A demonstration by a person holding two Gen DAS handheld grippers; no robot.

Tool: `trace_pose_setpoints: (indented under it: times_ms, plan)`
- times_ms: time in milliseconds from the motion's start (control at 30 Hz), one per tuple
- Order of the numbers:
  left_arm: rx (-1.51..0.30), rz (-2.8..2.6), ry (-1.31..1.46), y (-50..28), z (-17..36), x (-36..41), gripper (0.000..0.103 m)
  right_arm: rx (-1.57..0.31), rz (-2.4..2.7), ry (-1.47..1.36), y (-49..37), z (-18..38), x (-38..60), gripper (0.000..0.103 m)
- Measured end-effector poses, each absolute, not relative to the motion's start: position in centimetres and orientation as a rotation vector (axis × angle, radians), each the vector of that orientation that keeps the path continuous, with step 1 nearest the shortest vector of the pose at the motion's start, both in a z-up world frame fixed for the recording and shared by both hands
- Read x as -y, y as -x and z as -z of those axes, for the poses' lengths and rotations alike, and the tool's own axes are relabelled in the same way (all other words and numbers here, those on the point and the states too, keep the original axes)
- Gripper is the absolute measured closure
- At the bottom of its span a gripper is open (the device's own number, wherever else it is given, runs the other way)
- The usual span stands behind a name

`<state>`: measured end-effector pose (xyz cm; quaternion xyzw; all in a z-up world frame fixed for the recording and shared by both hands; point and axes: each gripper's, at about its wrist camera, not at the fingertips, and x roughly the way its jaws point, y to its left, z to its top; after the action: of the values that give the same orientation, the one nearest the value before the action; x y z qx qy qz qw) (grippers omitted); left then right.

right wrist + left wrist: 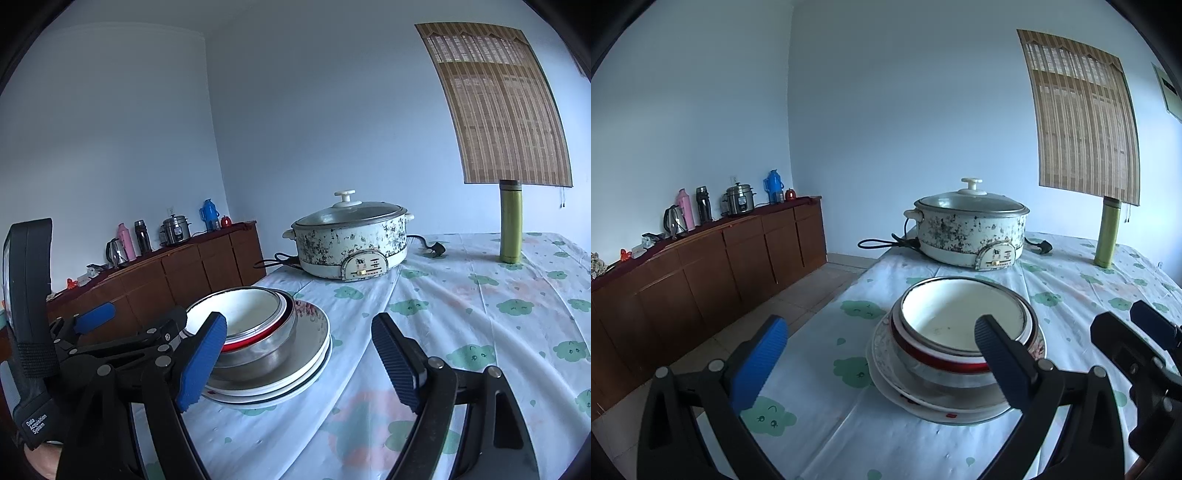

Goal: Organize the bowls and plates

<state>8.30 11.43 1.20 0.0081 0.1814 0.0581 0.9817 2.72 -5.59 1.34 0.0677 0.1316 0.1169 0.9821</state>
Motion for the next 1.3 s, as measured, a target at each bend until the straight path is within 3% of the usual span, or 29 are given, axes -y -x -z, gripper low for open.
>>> trace_pose_setpoints:
  times_ms: [1300]
  plan:
    - [-0.355, -0.117, -0.009, -7.88, -1.26, -11.58, 0.0, -0.256, -0.234, -0.127, -2.52, -1.35, 5.47, 0.02]
